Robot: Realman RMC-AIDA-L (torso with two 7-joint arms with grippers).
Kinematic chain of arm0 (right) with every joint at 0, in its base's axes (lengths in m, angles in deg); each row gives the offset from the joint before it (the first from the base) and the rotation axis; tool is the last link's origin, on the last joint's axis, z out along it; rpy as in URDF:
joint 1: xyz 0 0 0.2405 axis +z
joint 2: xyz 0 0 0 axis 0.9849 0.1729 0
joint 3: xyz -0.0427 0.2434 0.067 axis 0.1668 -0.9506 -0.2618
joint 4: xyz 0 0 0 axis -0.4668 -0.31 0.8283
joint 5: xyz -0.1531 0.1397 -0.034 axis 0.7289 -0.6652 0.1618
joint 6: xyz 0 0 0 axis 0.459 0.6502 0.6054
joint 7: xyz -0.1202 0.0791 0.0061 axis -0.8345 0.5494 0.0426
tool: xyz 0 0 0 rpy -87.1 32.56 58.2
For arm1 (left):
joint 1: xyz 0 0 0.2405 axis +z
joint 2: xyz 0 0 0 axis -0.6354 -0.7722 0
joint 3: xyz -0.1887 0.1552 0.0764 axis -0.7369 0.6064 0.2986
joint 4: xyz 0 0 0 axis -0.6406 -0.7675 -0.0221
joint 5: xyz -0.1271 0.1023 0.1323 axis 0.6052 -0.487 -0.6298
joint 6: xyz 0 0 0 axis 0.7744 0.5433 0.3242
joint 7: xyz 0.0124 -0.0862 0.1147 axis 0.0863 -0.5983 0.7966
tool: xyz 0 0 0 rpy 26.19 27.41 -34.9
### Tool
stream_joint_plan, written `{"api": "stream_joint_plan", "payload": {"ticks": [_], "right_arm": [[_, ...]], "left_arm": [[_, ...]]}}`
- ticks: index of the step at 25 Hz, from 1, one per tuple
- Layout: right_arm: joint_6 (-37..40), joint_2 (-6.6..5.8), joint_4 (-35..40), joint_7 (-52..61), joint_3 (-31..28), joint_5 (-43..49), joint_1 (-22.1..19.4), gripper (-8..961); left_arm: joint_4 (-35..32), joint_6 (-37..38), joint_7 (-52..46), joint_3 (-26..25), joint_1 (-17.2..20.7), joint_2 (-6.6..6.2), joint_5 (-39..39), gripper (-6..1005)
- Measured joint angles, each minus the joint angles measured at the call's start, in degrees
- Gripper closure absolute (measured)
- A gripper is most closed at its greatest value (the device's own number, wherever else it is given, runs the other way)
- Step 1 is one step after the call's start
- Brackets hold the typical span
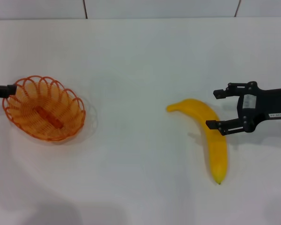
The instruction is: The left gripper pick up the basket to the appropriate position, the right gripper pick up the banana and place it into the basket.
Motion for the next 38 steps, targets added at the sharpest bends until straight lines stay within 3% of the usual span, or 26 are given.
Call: {"api": "stream_joint_plan", "payload": {"ticks": [19,25,38], "right_arm": [[0.4,0.01,0.0,0.4,0.4,0.0,0.3,92],[0.3,0.04,0.0,0.5,0.3,0.0,0.4,94],[0.0,0.04,-0.1,0.8,0.0,0.5,0.4,98]], "left_arm": [[7.4,-7.2,4.4,0.3,-1.7,0.80,-0.1,171],[8.3,-8.9,5.5,0.3,-1.7,1.47,-0.1,192],[10.1,-11.1,6.8,0.3,-2.2,1.68,0.0,237]]}}
